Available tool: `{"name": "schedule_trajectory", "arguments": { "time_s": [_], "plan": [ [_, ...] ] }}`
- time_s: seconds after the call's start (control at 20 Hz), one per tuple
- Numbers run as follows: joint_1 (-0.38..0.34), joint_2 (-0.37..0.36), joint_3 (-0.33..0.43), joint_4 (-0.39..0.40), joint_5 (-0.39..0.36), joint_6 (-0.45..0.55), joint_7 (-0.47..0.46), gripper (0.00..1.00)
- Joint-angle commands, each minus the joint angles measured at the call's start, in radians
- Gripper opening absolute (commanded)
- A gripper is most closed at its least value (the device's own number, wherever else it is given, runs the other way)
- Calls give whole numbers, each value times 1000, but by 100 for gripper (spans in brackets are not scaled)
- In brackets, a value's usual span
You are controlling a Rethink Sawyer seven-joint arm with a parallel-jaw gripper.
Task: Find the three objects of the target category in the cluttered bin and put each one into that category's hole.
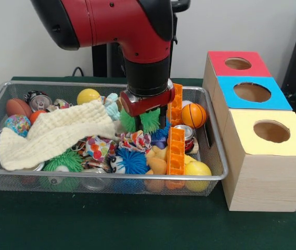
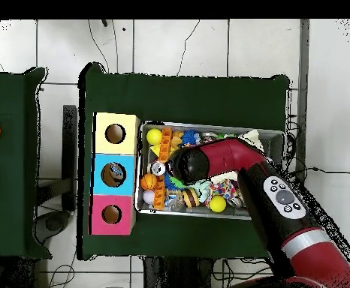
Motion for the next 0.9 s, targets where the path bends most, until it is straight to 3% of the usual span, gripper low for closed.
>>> {"name": "schedule_trajectory", "arguments": {
  "time_s": [0.05,0.35,0.55,0.9],
  "plan": [
    [-20,-29,44,60,20,69,-150,100],
    [-57,-192,156,111,151,119,-158,100],
    [-47,-277,181,80,233,171,-121,100],
    [-47,-331,198,69,261,213,-174,100]
  ]
}}
